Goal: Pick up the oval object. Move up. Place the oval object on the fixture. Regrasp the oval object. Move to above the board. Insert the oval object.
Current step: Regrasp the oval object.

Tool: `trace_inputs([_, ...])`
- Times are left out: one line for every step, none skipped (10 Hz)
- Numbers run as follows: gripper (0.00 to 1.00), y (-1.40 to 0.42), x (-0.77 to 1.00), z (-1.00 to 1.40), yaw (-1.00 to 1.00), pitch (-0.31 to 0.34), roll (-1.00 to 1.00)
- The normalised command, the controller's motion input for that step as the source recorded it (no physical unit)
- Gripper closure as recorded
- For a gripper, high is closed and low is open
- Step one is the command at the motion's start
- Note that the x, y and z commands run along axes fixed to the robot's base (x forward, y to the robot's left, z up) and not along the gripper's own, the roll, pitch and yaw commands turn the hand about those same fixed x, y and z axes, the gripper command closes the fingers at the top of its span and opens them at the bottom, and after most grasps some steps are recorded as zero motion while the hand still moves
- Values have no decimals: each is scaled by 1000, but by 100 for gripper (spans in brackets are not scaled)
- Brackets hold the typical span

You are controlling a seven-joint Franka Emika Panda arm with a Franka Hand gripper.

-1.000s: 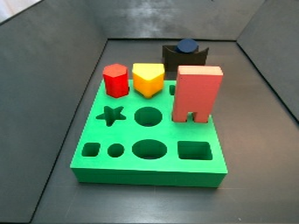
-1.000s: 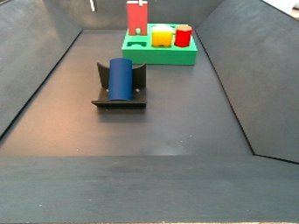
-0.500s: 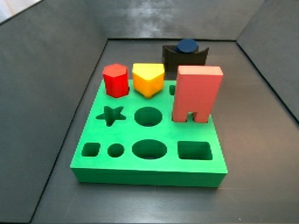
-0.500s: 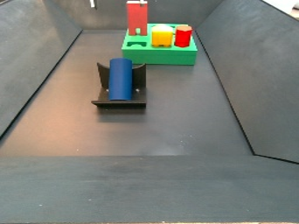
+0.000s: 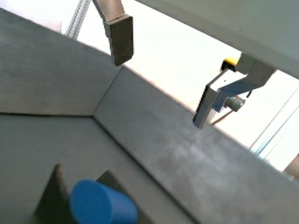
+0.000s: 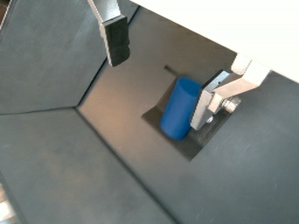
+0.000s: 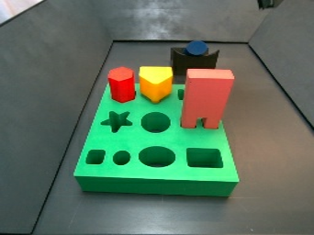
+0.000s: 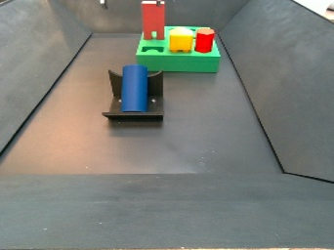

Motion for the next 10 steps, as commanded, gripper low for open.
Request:
trace_inputs([0, -45, 100, -17, 165, 129, 528])
trace_inputs([0, -40, 99, -18, 174, 113, 349])
trace_inputs([0, -29, 89, -5, 180, 75, 218])
trace_inputs([0, 75, 34, -1000, 160, 114, 183])
trace_inputs([0, 73, 36, -1000, 159, 79, 165])
trace_inputs([0, 69, 44, -1000, 162, 56, 158])
trace_inputs([0, 58, 58, -1000, 158, 16, 125])
trace_inputs([0, 52, 75, -1000, 144, -19, 94])
trace_inputs([0, 48, 84, -1000, 126, -46, 83])
trace_inputs([0, 42, 91, -1000, 108, -69, 77])
